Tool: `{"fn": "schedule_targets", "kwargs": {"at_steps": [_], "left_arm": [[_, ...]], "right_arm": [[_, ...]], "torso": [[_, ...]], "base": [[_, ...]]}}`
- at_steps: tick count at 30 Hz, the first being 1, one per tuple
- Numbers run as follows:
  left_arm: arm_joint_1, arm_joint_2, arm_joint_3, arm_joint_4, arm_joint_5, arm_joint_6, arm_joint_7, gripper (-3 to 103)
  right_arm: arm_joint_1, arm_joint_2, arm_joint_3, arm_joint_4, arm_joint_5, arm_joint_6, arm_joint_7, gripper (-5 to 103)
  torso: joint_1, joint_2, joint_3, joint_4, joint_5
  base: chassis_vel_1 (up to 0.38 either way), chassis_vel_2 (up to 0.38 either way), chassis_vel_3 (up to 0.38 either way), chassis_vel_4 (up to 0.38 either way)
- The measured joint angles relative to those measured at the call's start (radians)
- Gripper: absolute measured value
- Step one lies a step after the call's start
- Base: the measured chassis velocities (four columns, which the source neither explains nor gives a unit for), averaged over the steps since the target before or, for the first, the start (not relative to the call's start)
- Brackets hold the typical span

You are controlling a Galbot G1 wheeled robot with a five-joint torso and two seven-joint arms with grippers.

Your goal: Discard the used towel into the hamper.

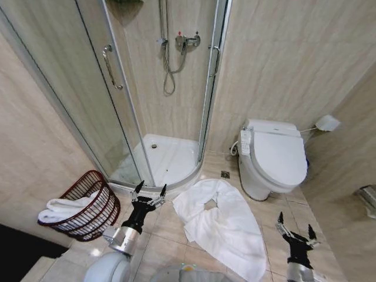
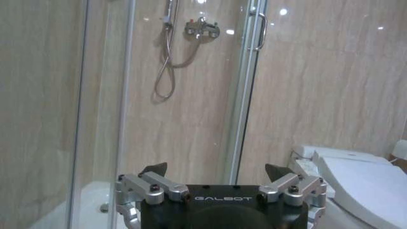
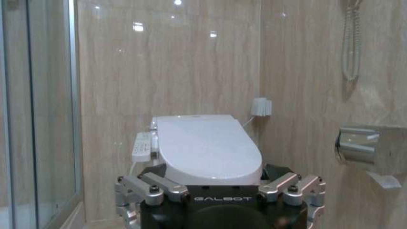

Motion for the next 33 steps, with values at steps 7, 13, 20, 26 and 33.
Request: {"fn": "schedule_targets", "kwargs": {"at_steps": [7,13,20,26,33], "left_arm": [[0.0,0.0,0.0,0.0,0.0,0.0,0.0,100],[0.0,0.0,0.0,0.0,0.0,0.0,0.0,100],[0.0,0.0,0.0,0.0,0.0,0.0,0.0,100],[0.0,0.0,0.0,0.0,0.0,0.0,0.0,100],[0.0,0.0,0.0,0.0,0.0,0.0,0.0,100]], "right_arm": [[-0.004,-0.005,0.004,0.001,0.004,-0.006,0.003,100],[-0.003,-0.007,0.004,0.002,0.006,-0.009,0.002,100],[-0.004,-0.013,0.005,-0.006,0.014,-0.009,0.002,100],[-0.002,-0.016,0.007,-0.016,0.017,-0.009,0.002,100],[0.0,-0.014,0.004,-0.024,0.014,-0.004,0.001,100]], "torso": [[-0.013,-0.031,-0.018,-0.0001,0.0],[-0.022,-0.051,-0.029,0.0,0.0],[-0.031,-0.074,-0.043,0.0,0.0],[-0.04,-0.094,-0.054,0.0,0.0001],[-0.054,-0.126,-0.072,0.0,0.0]], "base": [[0.0,0.0,0.0,0.0],[0.02,0.025,0.022,0.021],[0.0,0.0,0.0,0.0],[0.0,0.0,0.0,0.0],[0.0,0.0,0.0,0.0]]}}
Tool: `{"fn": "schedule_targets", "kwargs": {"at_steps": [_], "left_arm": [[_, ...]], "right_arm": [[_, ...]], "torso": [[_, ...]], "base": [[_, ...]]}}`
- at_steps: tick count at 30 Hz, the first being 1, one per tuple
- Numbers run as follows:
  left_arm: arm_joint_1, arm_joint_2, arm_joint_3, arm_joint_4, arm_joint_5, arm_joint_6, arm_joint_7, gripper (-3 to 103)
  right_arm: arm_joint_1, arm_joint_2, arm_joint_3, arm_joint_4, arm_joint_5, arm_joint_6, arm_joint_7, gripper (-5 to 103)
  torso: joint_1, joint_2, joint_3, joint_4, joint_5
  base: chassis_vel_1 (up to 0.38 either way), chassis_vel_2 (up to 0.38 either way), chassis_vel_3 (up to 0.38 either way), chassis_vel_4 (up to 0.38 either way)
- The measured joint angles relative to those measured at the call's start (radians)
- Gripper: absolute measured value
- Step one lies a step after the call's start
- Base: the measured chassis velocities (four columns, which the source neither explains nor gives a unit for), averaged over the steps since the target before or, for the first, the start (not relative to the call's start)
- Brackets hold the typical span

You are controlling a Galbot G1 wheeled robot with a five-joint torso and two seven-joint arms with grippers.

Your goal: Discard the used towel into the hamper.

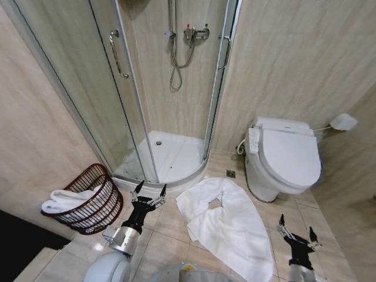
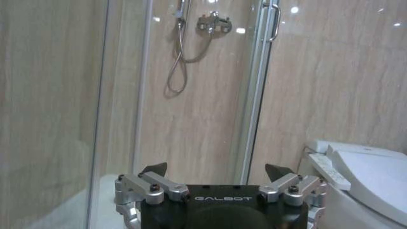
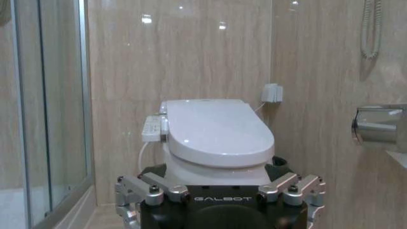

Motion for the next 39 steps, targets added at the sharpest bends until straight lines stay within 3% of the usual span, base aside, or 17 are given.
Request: {"fn": "schedule_targets", "kwargs": {"at_steps": [17,28,39], "left_arm": [[0.0,0.0,0.0,0.0,0.0,0.0,0.0,100],[0.0,0.0,0.0,0.0,0.0,0.0,0.0,100],[0.0,0.0,0.0,0.0,0.0,0.0,0.0,100]], "right_arm": [[0.023,-0.019,0.003,-0.051,0.004,0.01,-0.003,100],[0.102,-0.106,0.018,-0.164,0.088,-0.052,-0.025,100],[0.152,-0.228,-0.029,-0.288,0.101,-0.058,-0.04,100]], "torso": [[-0.028,-0.065,-0.037,0.0,0.0001],[-0.046,-0.113,-0.067,0.0001,-0.0001],[-0.06,-0.153,-0.093,0.0001,0.0003]], "base": [[0.0,0.0,0.0,0.0],[0.0,0.0,0.0,0.0],[0.0,0.0,0.0,0.0]]}}
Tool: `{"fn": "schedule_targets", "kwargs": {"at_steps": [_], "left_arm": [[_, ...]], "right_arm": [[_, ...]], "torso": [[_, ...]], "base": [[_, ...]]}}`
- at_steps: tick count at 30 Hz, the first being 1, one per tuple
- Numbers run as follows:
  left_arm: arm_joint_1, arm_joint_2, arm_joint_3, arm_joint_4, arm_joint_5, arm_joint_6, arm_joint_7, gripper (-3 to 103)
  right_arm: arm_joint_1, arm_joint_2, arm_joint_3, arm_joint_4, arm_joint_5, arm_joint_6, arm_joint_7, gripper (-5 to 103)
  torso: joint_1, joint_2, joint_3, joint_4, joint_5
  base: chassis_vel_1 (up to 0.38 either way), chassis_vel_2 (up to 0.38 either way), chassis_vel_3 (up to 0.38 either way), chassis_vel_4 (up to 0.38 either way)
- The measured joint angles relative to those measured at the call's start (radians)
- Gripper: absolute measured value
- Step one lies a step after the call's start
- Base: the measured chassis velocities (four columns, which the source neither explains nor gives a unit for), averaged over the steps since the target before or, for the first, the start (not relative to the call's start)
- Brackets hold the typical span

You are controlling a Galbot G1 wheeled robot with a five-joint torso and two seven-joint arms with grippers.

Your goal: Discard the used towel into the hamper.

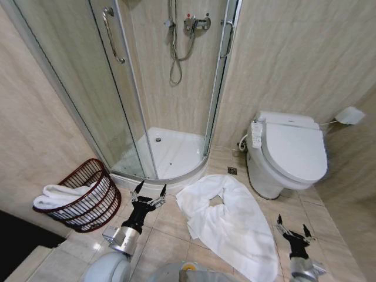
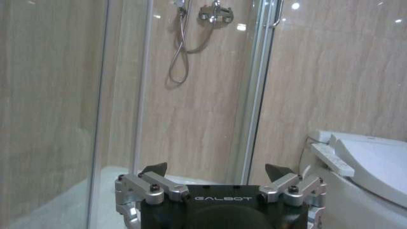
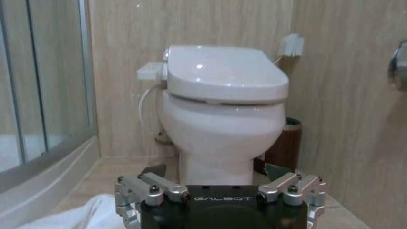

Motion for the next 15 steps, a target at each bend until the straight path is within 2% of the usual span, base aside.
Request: {"fn": "schedule_targets", "kwargs": {"at_steps": [6,15], "left_arm": [[0.0,0.0,0.0,0.0,0.0,0.0,0.0,100],[0.0,0.0,0.0,0.0,0.0,0.0,0.0,100]], "right_arm": [[0.014,-0.06,-0.039,-0.016,0.041,-0.027,-0.011,100],[0.042,-0.127,-0.094,-0.08,0.047,-0.023,-0.116,100]], "torso": [[-0.011,-0.026,-0.015,0.0,-0.0003],[-0.024,-0.061,-0.037,-0.0001,-0.0003]], "base": [[0.0,0.0,0.0,0.0],[0.0,0.0,0.0,0.0]]}}
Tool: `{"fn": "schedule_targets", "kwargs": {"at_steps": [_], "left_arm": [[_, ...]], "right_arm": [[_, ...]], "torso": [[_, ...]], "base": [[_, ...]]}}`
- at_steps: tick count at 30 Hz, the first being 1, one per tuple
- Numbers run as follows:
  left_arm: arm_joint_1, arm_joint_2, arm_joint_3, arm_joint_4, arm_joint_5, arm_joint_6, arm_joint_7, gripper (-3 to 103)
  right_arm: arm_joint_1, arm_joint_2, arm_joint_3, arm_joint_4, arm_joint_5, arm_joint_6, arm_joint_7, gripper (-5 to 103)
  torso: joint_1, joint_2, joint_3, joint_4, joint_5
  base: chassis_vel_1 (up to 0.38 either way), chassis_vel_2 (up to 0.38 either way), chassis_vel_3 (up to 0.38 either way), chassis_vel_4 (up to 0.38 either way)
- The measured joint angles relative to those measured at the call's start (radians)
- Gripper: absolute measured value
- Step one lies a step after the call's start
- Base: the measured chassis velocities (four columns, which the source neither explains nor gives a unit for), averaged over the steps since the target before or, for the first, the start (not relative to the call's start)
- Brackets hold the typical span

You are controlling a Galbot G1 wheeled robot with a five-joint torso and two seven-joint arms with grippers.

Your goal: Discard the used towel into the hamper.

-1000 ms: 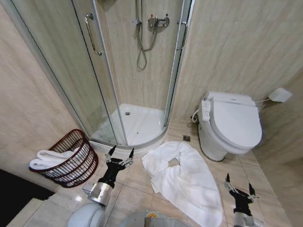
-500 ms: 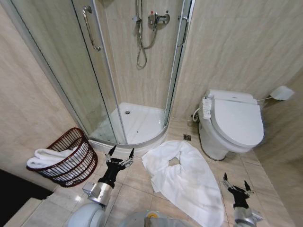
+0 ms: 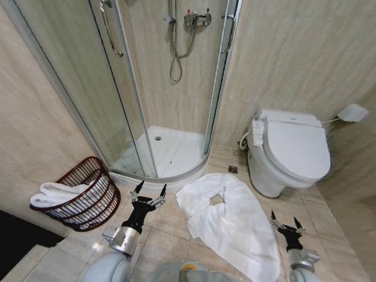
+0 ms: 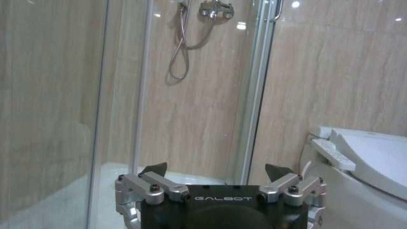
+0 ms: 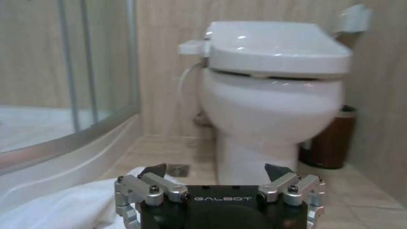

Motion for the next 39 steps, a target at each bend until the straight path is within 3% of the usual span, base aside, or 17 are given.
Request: {"fn": "schedule_targets", "kwargs": {"at_steps": [16,22,27,31,34,39], "left_arm": [[0.0,0.0,0.0,0.0,0.0,0.0,0.0,100],[0.0,0.0,0.0,0.0,0.0,0.0,0.0,100],[0.0,0.0,0.0,0.0,0.0,0.0,0.0,100],[0.0,0.0,0.0,0.0,0.0,0.0,0.0,100],[0.0,0.0,0.0,0.0,0.0,0.0,0.0,100],[0.0,0.0,0.0,0.0,0.0,0.0,0.0,100]], "right_arm": [[0.075,0.01,-0.06,-0.119,-0.098,0.055,-0.023,100],[0.099,-0.011,-0.088,-0.158,-0.09,0.057,-0.025,100],[0.12,-0.056,-0.135,-0.192,-0.003,0.013,-0.06,100],[0.144,-0.088,-0.159,-0.215,0.061,-0.048,-0.139,100],[0.17,-0.105,-0.17,-0.239,0.069,-0.093,-0.181,100],[0.197,-0.129,-0.195,-0.275,0.059,-0.109,-0.218,100]], "torso": [[-0.022,-0.065,-0.043,0.0,0.0],[-0.029,-0.087,-0.057,0.0001,0.0],[-0.034,-0.107,-0.071,0.0,0.0001],[-0.034,-0.123,-0.084,0.0002,0.0001],[-0.034,-0.132,-0.094,0.0004,-0.0001],[-0.034,-0.134,-0.097,0.0002,-0.0002]], "base": [[0.0,0.0,0.0,0.0],[0.0,0.0,0.0,0.0],[0.0,0.0,0.0,0.0],[0.0,0.0,0.0,0.0],[0.0,0.0,0.0,0.0],[0.0,0.0,0.0,0.0]]}}
